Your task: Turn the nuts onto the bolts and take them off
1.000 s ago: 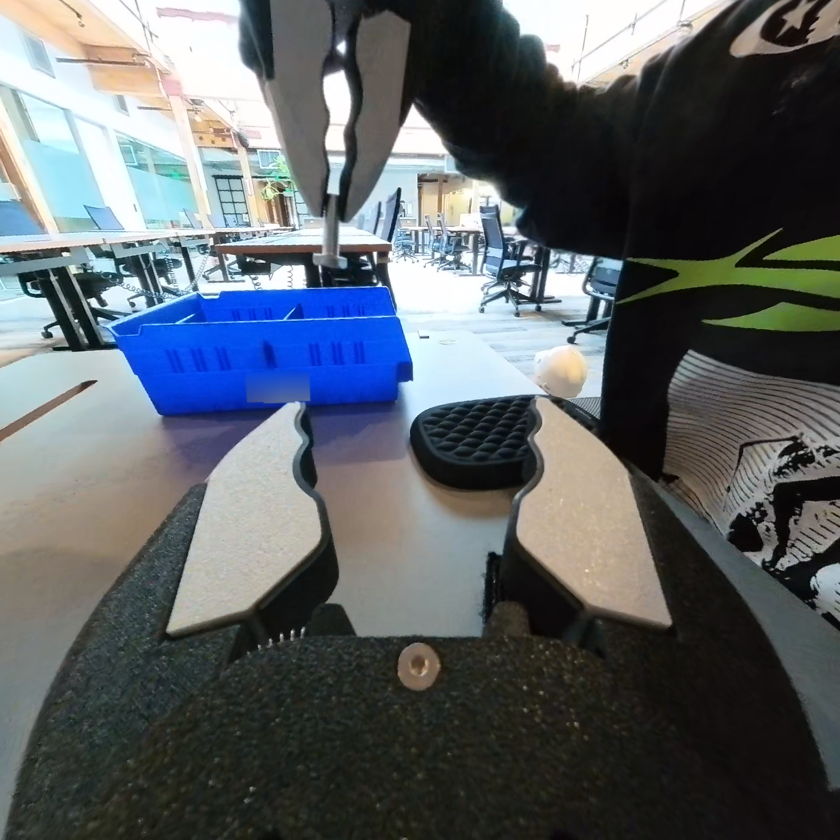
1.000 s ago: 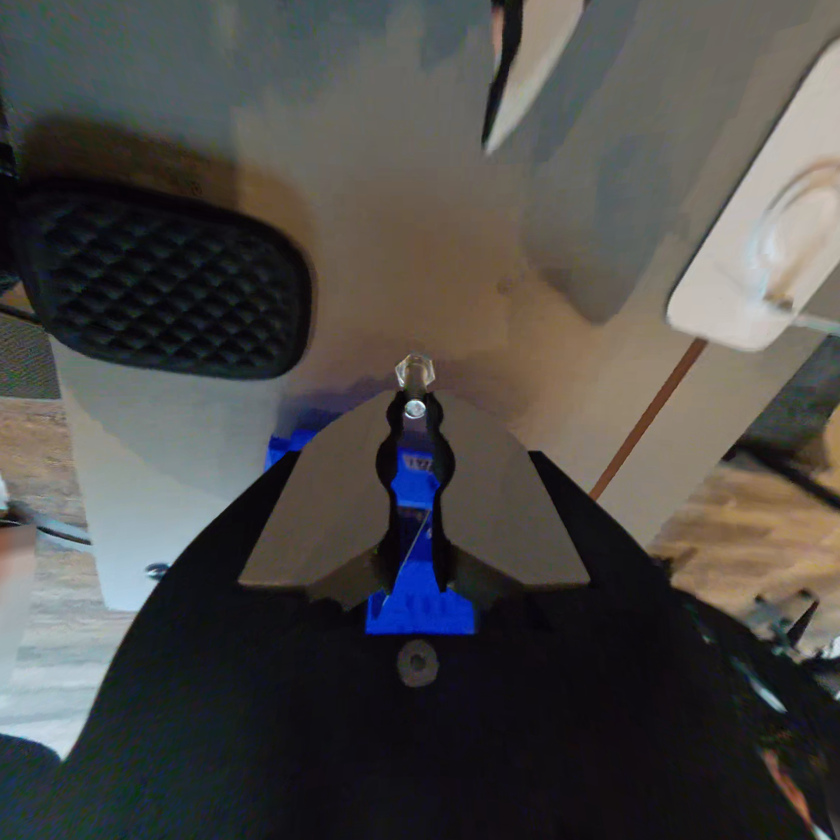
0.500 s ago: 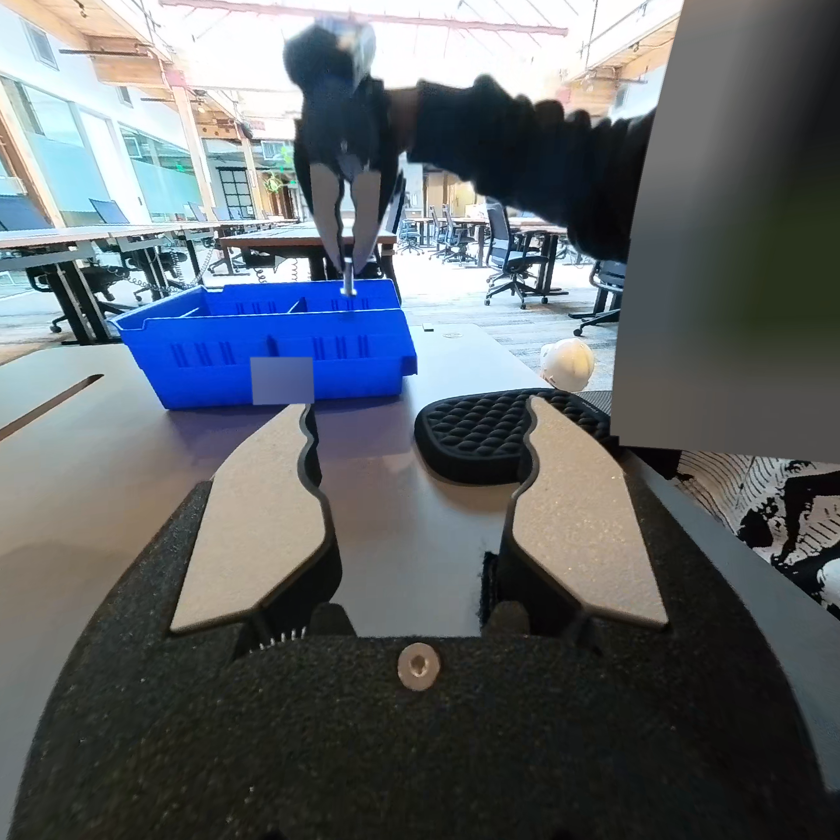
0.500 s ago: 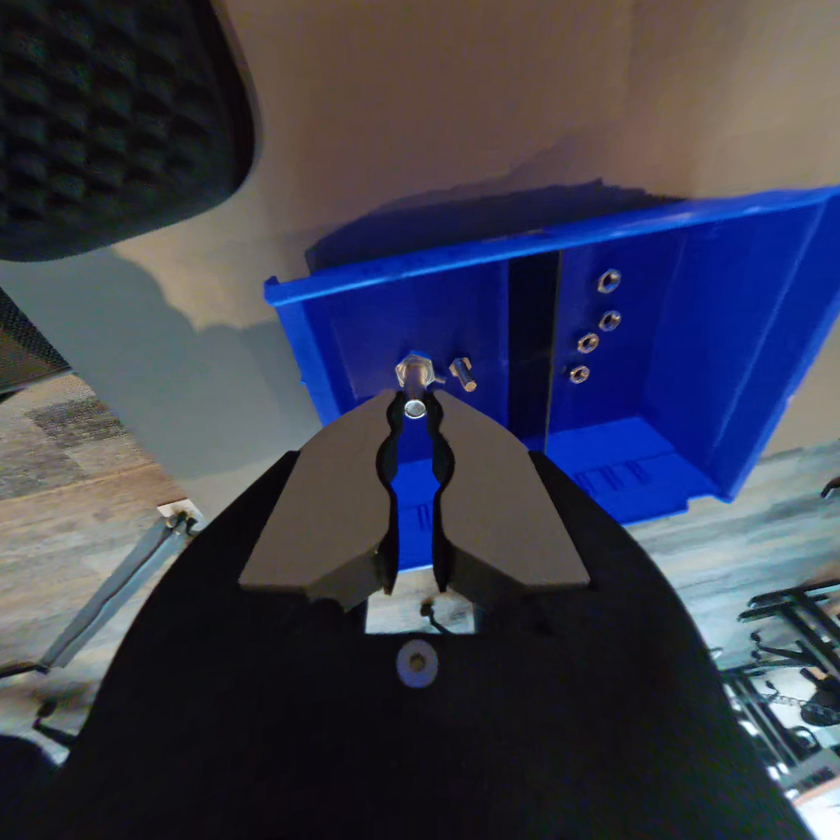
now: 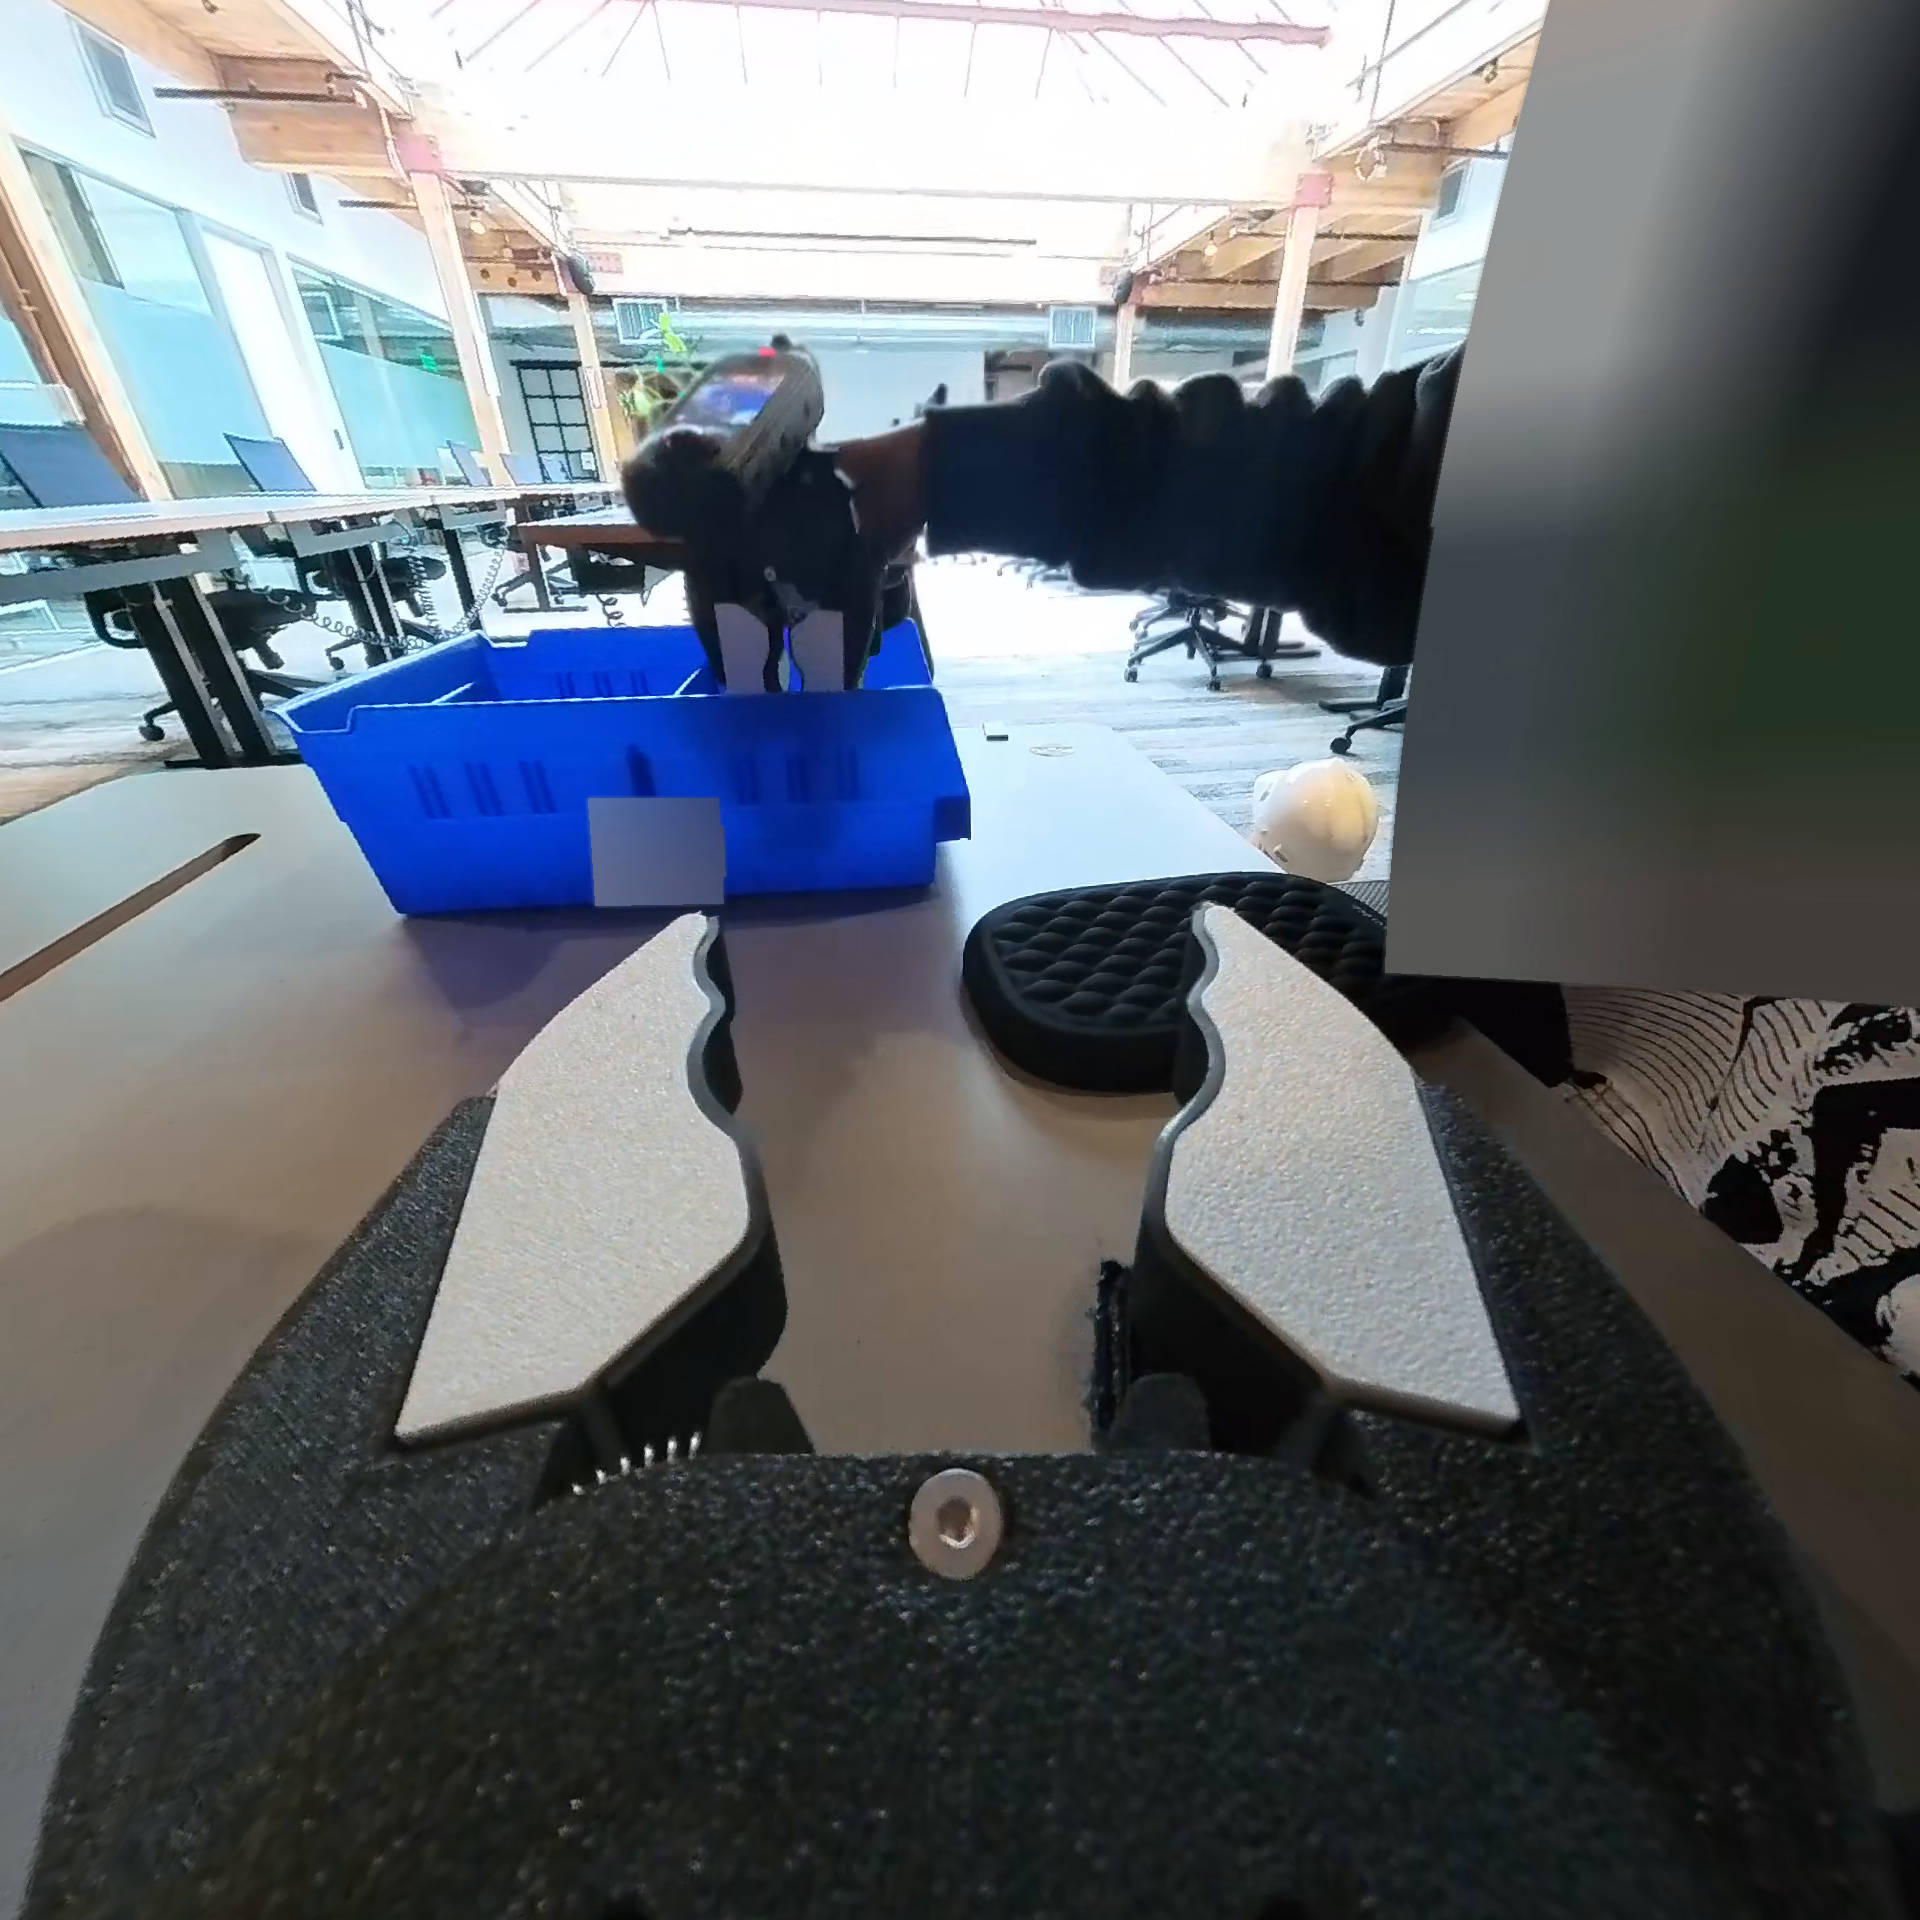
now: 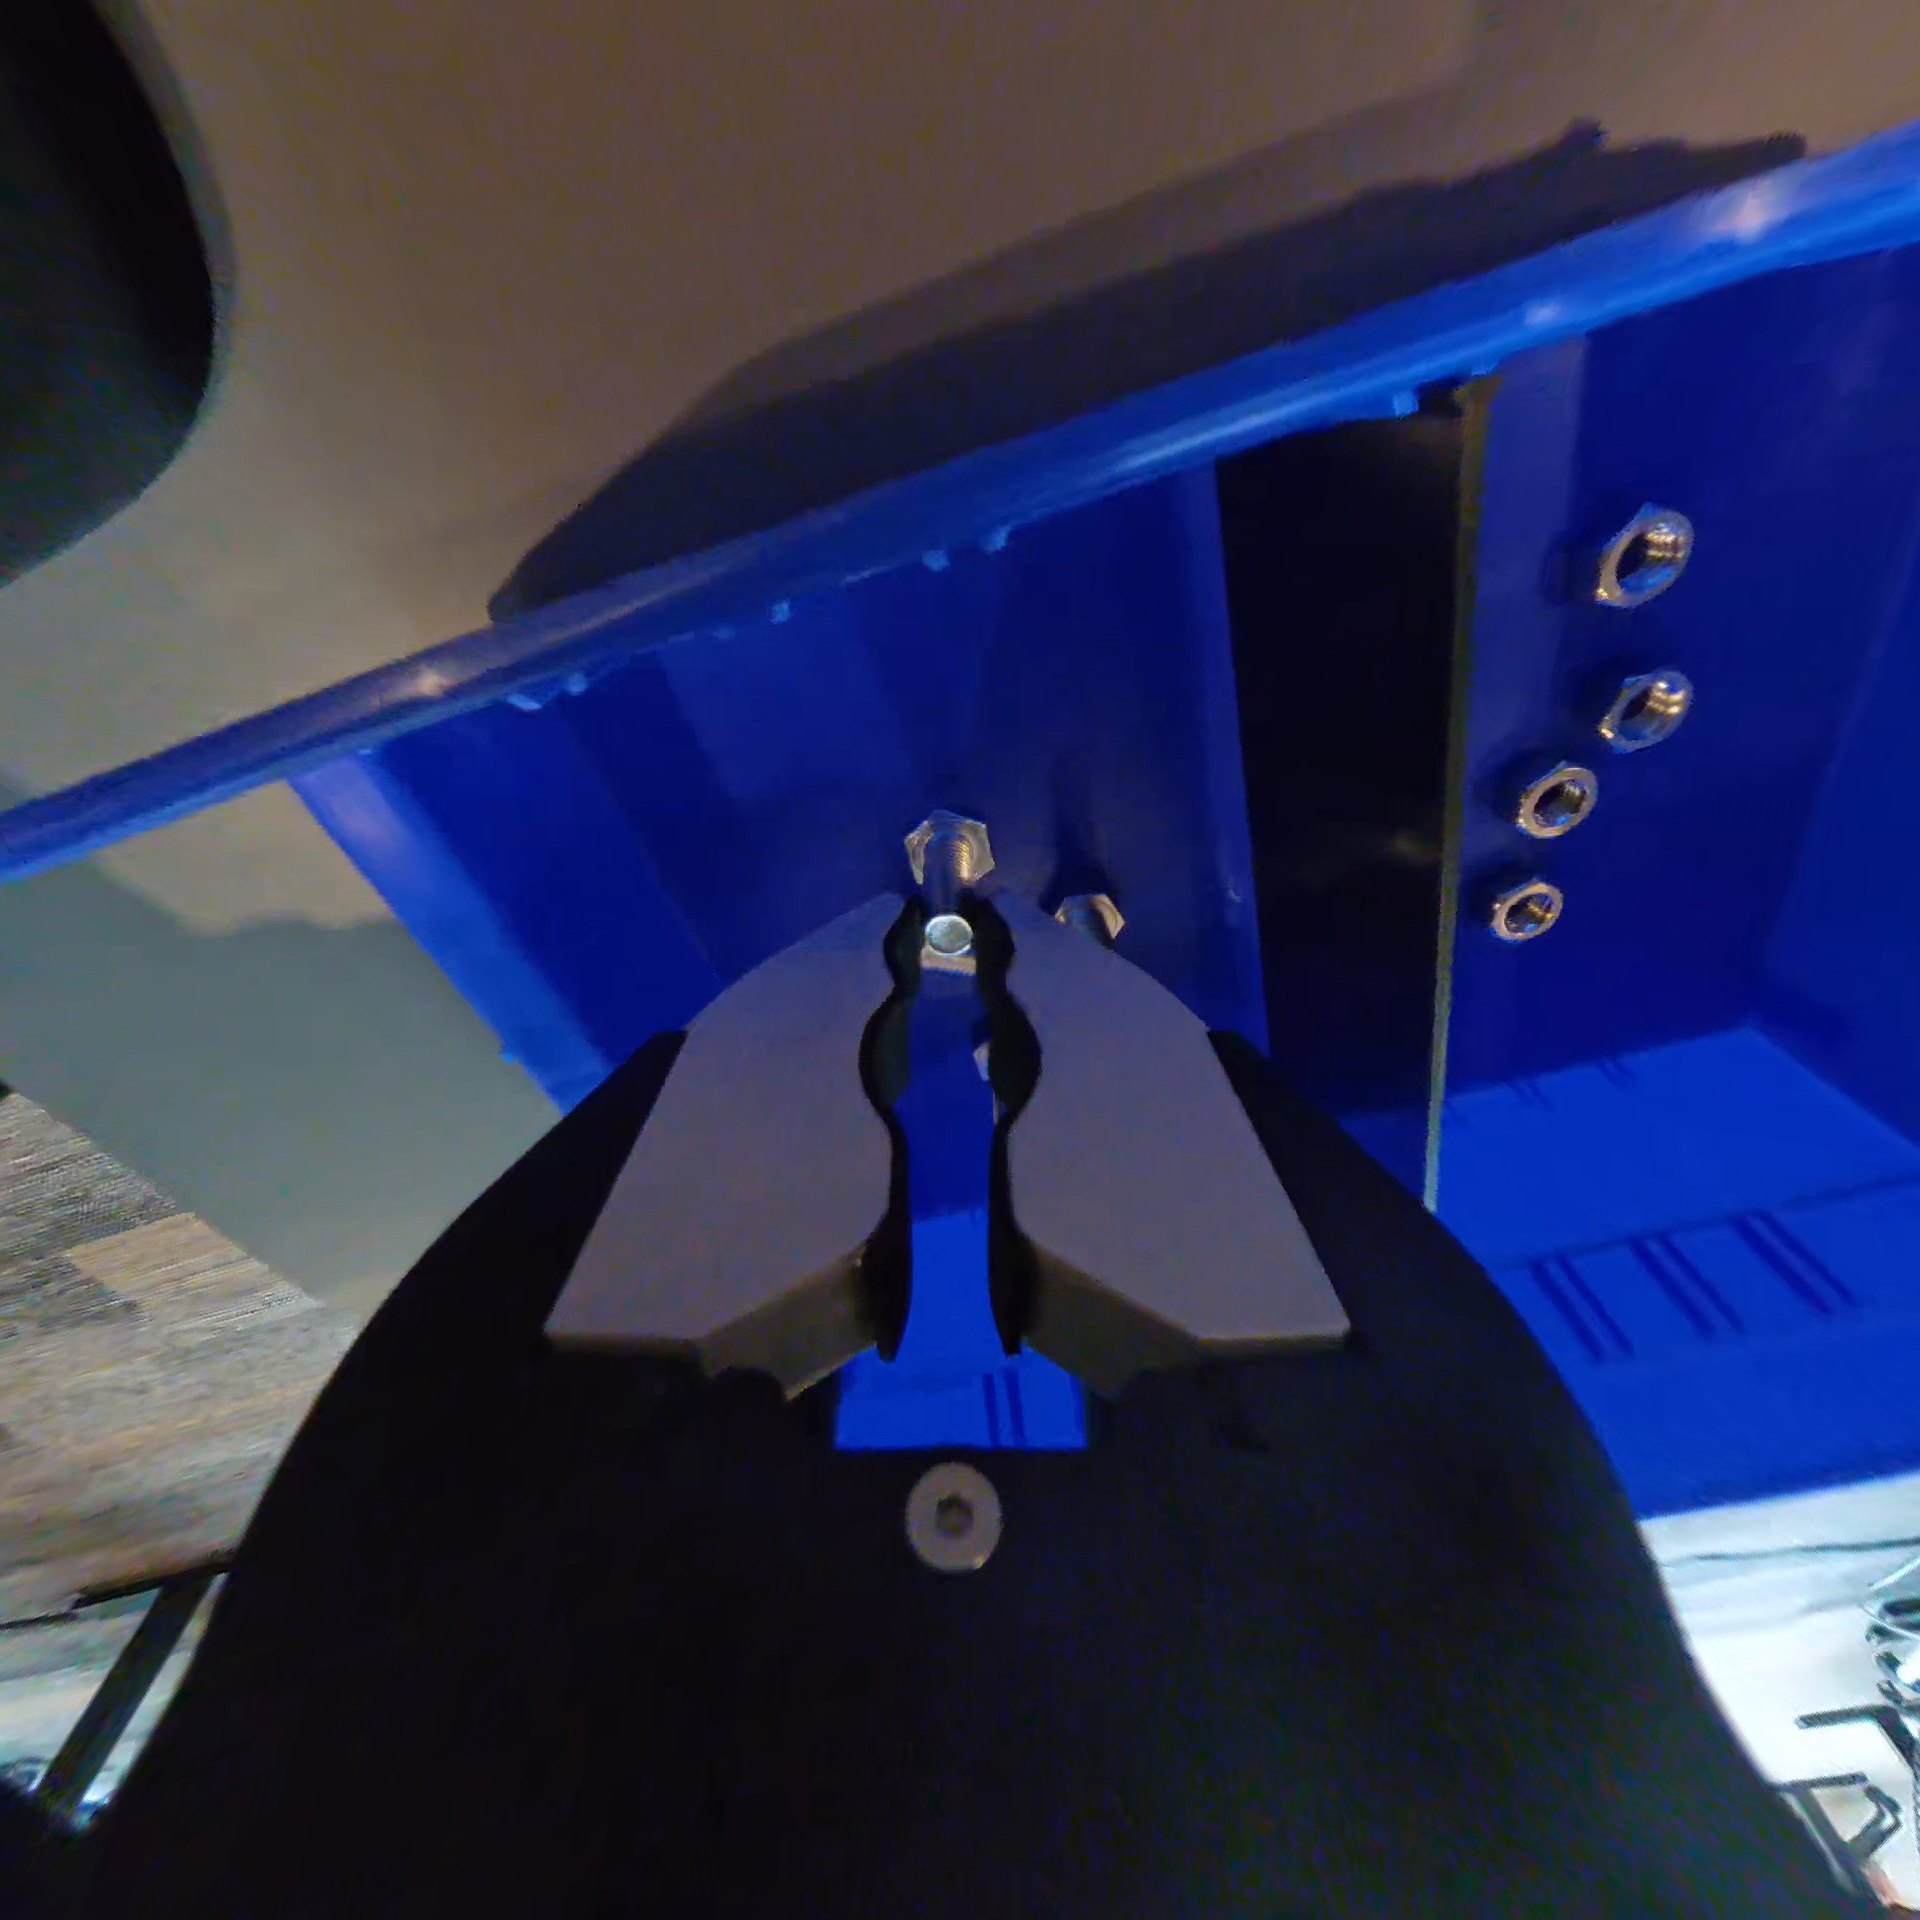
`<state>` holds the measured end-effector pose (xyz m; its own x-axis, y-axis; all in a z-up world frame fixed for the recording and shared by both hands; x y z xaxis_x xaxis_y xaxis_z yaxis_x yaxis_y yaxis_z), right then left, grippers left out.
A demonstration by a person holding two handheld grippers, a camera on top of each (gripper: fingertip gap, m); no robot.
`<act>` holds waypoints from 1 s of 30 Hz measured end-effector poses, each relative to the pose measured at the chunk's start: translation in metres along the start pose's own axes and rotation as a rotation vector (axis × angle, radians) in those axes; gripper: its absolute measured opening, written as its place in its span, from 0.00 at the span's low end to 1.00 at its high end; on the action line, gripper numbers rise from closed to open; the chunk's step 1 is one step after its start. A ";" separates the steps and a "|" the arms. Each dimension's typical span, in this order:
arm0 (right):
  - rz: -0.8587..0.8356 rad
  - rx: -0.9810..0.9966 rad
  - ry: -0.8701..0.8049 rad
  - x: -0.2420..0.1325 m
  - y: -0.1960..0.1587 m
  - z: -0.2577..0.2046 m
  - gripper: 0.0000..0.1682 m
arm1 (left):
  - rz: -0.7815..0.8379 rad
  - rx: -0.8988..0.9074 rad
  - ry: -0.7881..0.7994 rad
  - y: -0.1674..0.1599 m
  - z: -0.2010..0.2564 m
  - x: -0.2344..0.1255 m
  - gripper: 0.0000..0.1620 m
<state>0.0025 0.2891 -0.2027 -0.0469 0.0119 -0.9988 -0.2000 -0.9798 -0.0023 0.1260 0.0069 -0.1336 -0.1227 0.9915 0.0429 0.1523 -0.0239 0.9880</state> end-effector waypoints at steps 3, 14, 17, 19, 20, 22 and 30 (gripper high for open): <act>0.001 0.008 0.005 0.005 -0.002 0.001 0.05 | -0.001 0.000 -0.002 0.000 0.000 0.000 0.51; 0.007 0.045 0.007 0.005 -0.006 0.004 0.11 | -0.007 0.002 -0.009 -0.001 0.000 0.001 0.51; 0.023 0.053 -0.031 -0.009 -0.004 0.006 0.14 | -0.008 0.008 -0.007 0.000 -0.001 0.001 0.51; 0.041 0.062 -0.067 -0.021 -0.001 0.007 0.15 | -0.009 0.007 -0.007 0.000 -0.001 0.001 0.51; 0.048 0.063 -0.084 -0.027 0.001 0.006 0.16 | -0.010 0.006 -0.006 -0.001 -0.001 0.001 0.51; 0.058 0.057 -0.116 -0.040 0.006 0.003 0.18 | -0.012 0.006 -0.005 -0.001 -0.001 0.001 0.51; 0.117 0.094 -0.229 -0.091 0.041 -0.018 0.30 | -0.013 0.011 0.024 0.001 -0.005 0.000 0.50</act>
Point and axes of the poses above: each gripper's, where its closed fingertips meet, x out along the fingers, y out of its top, z = x × y across the jaws, the point moved 1 cm from there along -x, back along the fingers, and after that the axes turned 8 degrees about x, right-handed, at the moved point
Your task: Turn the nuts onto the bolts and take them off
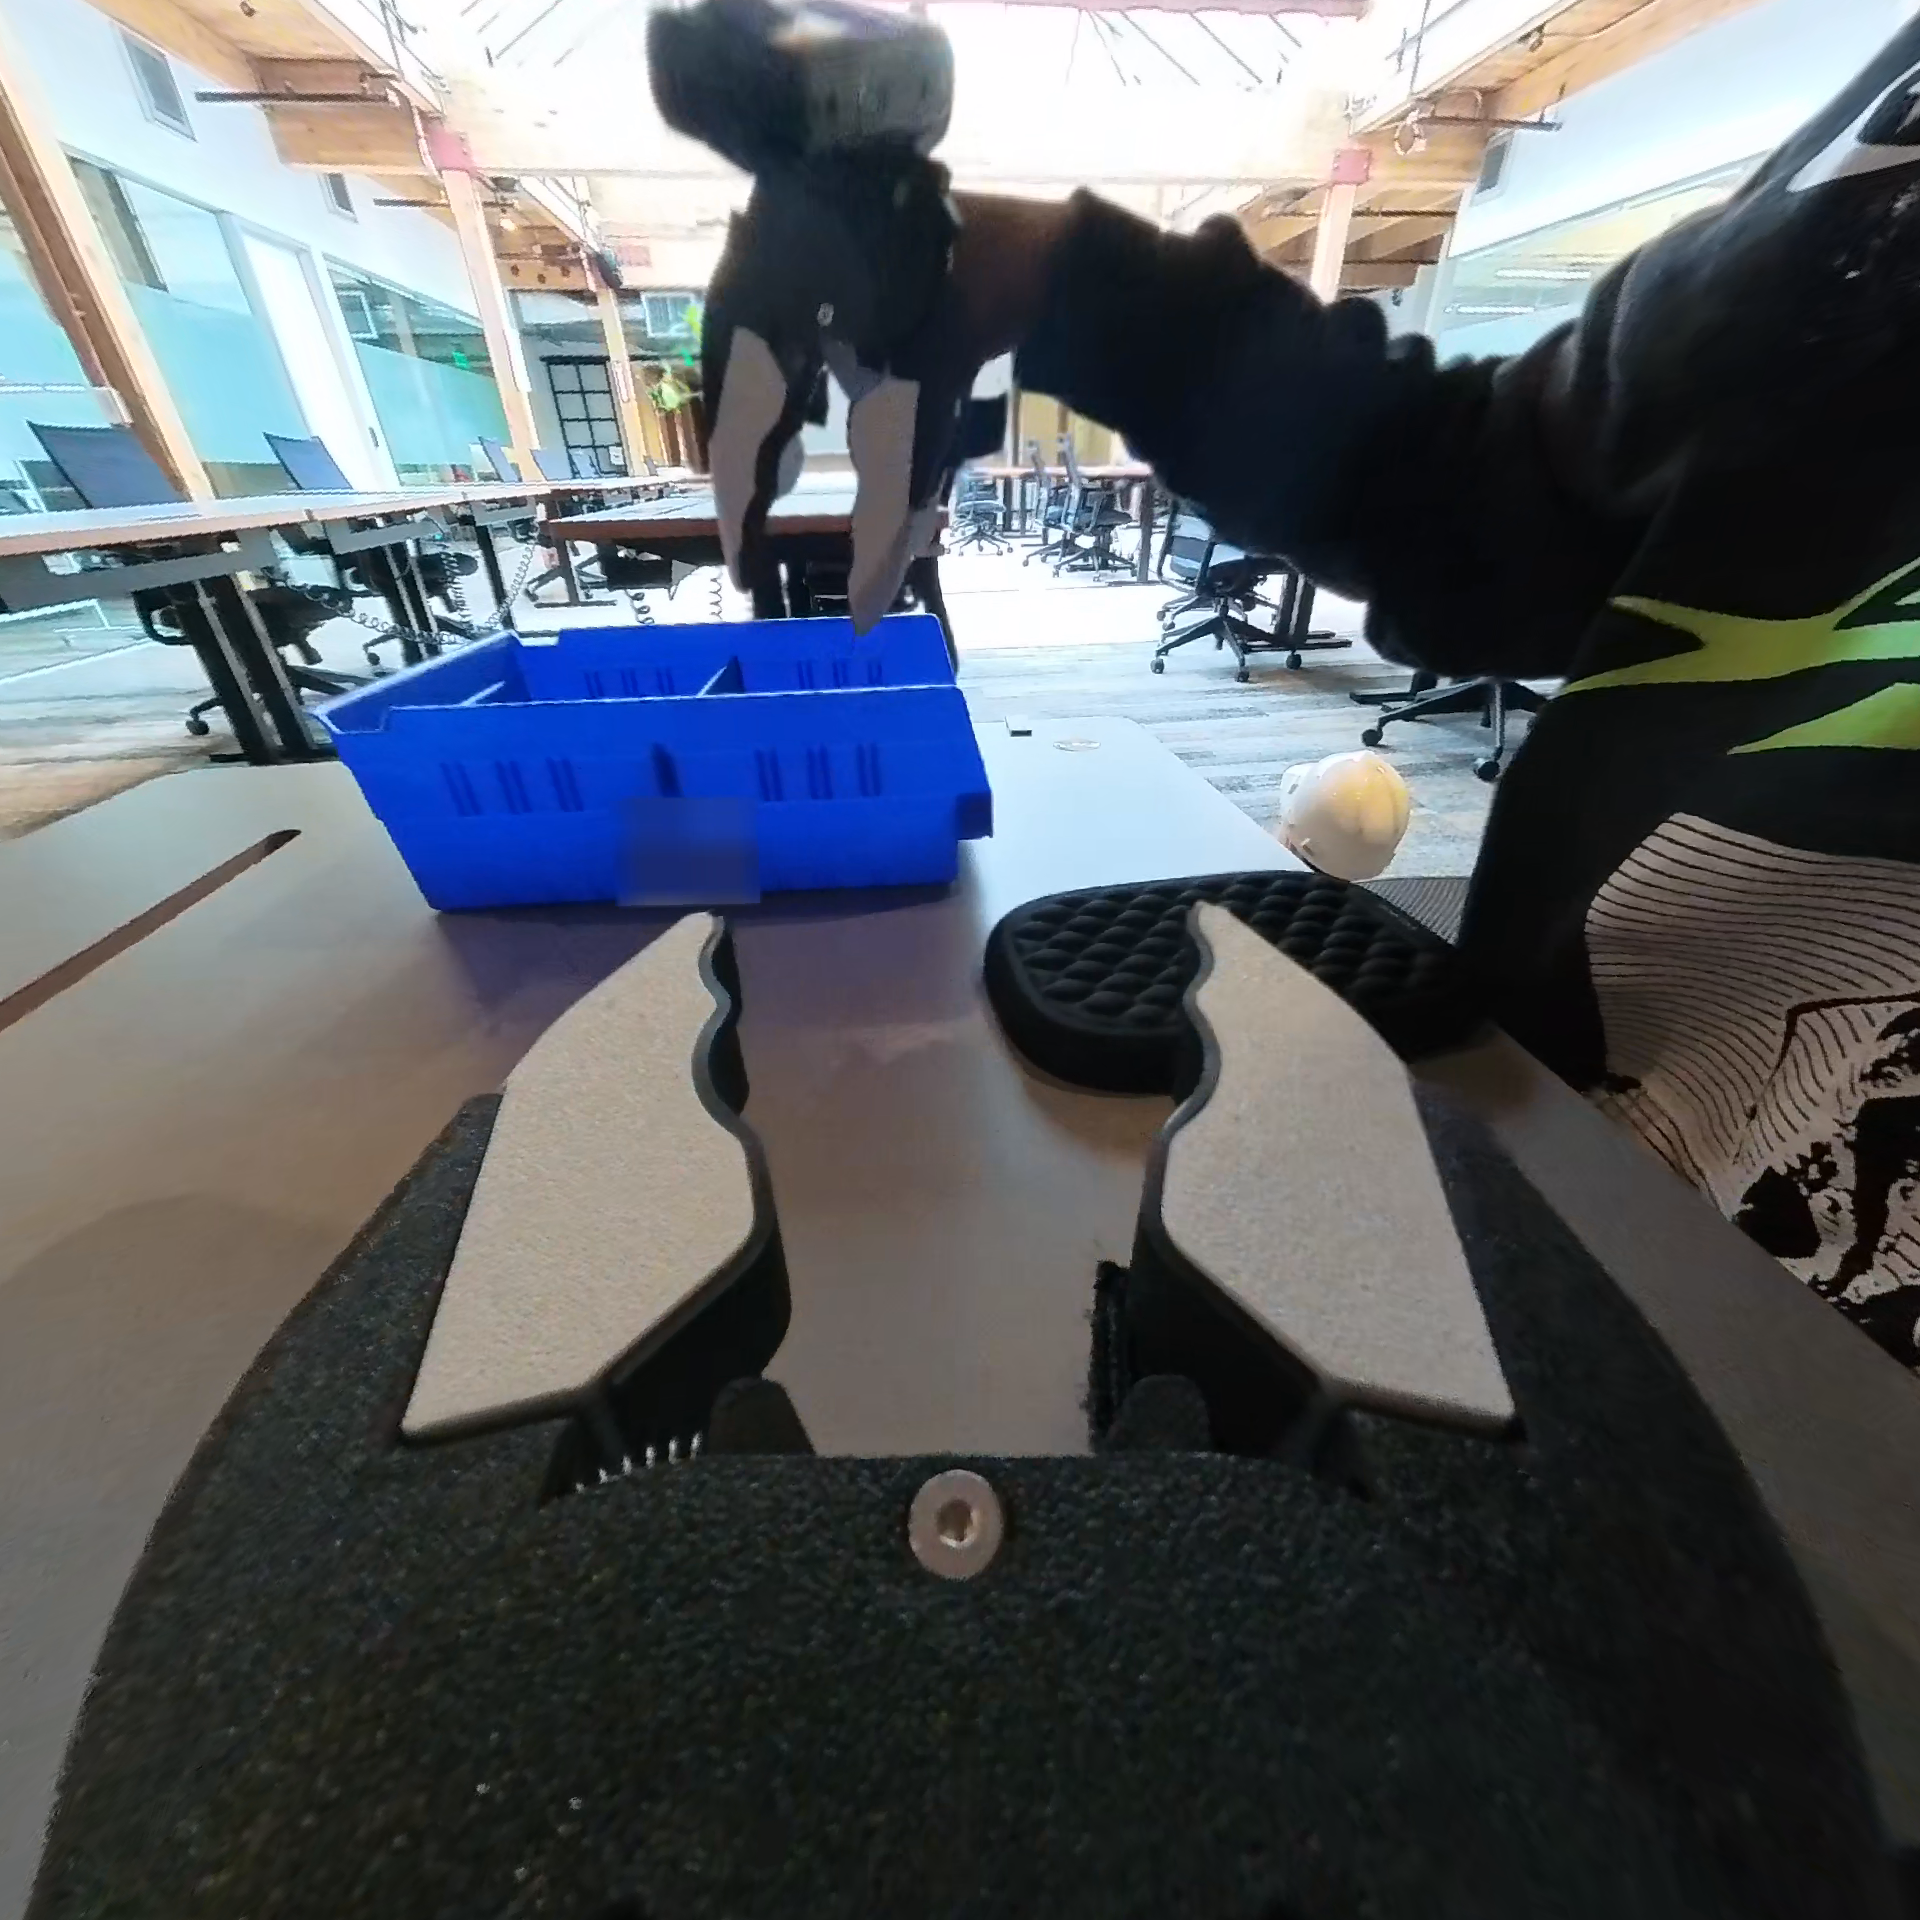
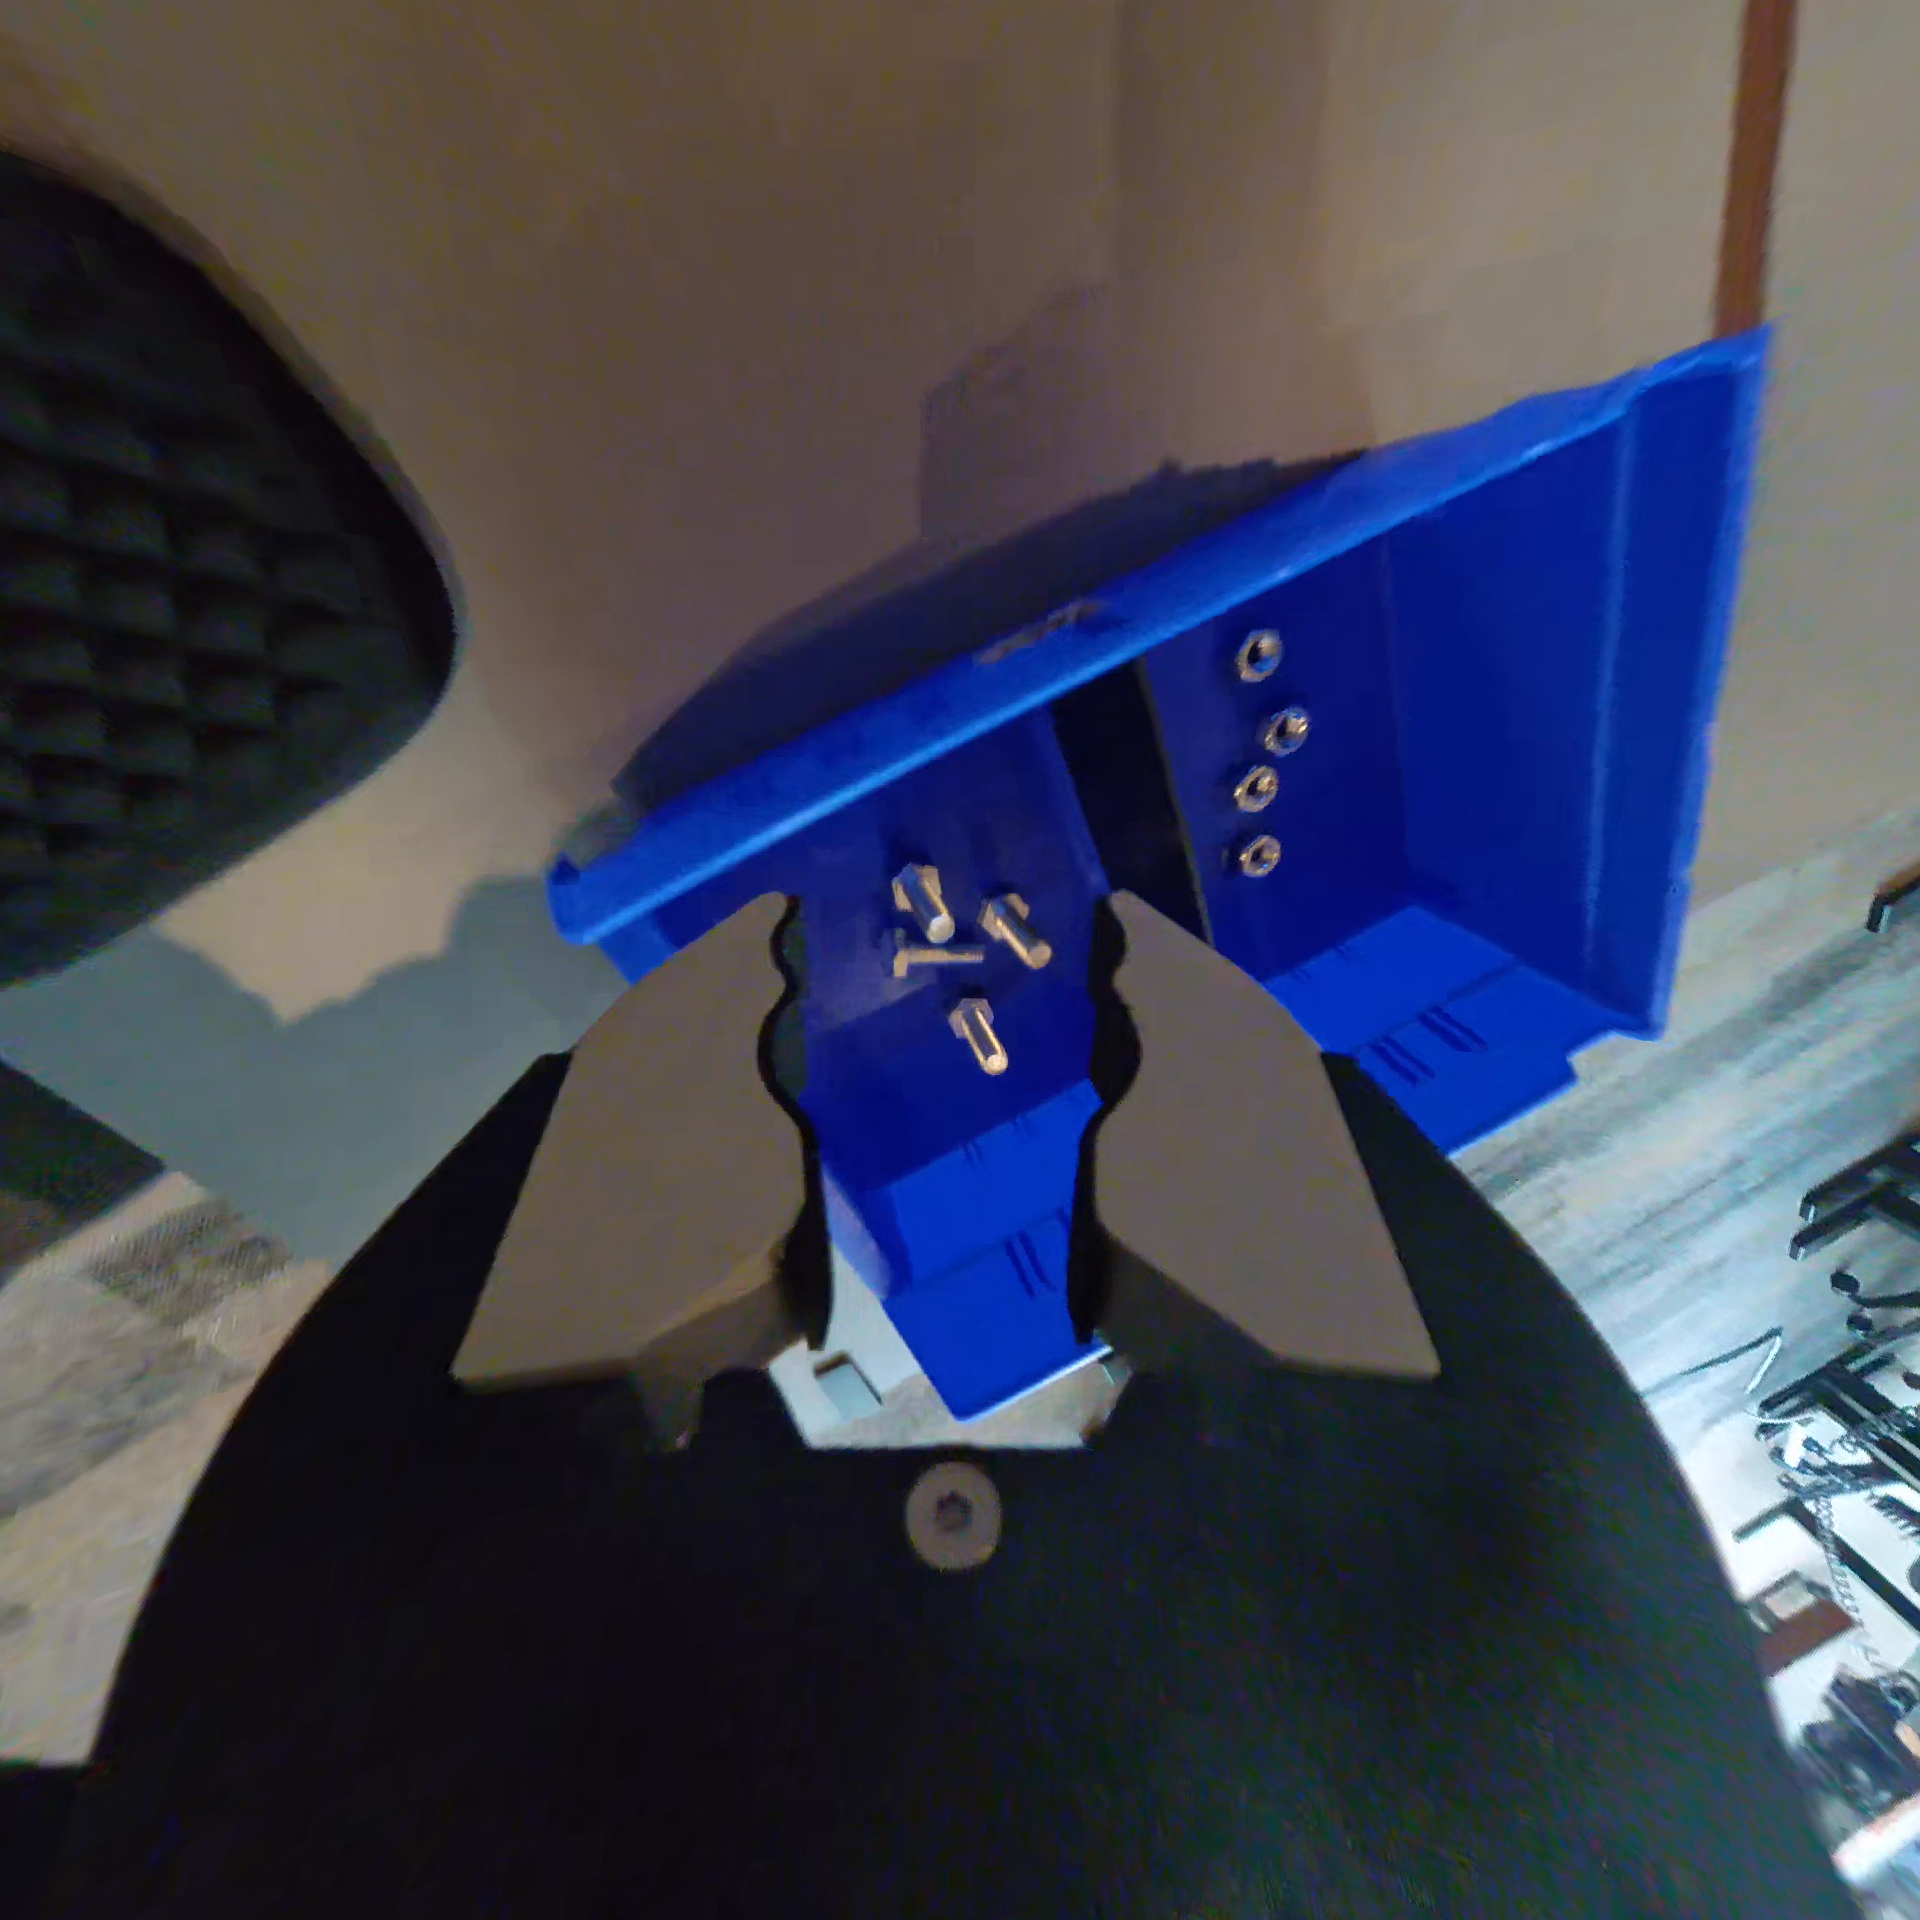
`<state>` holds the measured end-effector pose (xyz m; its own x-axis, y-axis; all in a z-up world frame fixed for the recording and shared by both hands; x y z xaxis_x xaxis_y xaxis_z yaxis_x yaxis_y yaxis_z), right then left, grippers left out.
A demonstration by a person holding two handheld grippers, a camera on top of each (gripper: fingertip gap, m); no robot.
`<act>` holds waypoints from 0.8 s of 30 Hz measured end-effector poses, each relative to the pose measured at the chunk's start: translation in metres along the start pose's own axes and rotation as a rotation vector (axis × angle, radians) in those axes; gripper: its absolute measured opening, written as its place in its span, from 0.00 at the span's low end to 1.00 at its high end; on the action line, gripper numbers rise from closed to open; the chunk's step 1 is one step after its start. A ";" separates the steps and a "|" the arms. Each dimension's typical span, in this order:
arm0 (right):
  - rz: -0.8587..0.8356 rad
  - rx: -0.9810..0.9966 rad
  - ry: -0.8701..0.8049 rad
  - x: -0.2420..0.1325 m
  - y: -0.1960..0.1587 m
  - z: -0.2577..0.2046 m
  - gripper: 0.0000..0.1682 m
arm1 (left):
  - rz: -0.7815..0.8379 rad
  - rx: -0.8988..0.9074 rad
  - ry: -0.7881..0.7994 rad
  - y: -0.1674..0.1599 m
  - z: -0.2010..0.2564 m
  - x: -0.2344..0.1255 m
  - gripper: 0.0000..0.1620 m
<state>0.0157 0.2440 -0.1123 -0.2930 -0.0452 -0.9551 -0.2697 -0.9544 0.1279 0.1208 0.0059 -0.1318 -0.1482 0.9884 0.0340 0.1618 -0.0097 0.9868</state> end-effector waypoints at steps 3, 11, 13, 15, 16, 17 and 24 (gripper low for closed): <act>0.127 0.055 -0.025 -0.017 0.033 -0.009 0.36 | -0.011 0.013 0.048 0.002 -0.007 -0.002 0.49; 0.518 0.235 -0.122 -0.054 0.107 -0.013 0.67 | -0.055 0.085 0.336 0.020 -0.046 -0.026 0.52; 0.625 0.308 -0.132 -0.061 0.118 -0.009 0.78 | -0.045 0.114 0.431 0.034 -0.056 -0.038 0.54; 0.731 0.378 -0.111 -0.069 0.127 -0.007 0.85 | -0.047 0.140 0.553 0.049 -0.069 -0.052 0.57; 0.782 0.403 -0.102 -0.073 0.130 -0.006 0.87 | -0.051 0.153 0.606 0.056 -0.073 -0.060 0.58; 0.827 0.425 -0.101 -0.076 0.133 -0.005 0.87 | -0.052 0.170 0.661 0.063 -0.077 -0.067 0.60; 1.152 0.564 -0.080 -0.115 0.143 0.006 0.87 | -0.043 0.249 0.999 0.118 -0.096 -0.120 0.76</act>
Point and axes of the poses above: each gripper's, where its closed fingertips meet, x out along the fingers, y out of its top, z = x × y across the jaws, the point moved 1 cm from there along -x, back along the fingers, and after that the axes turned 8 degrees about x, right-handed, at the moved point
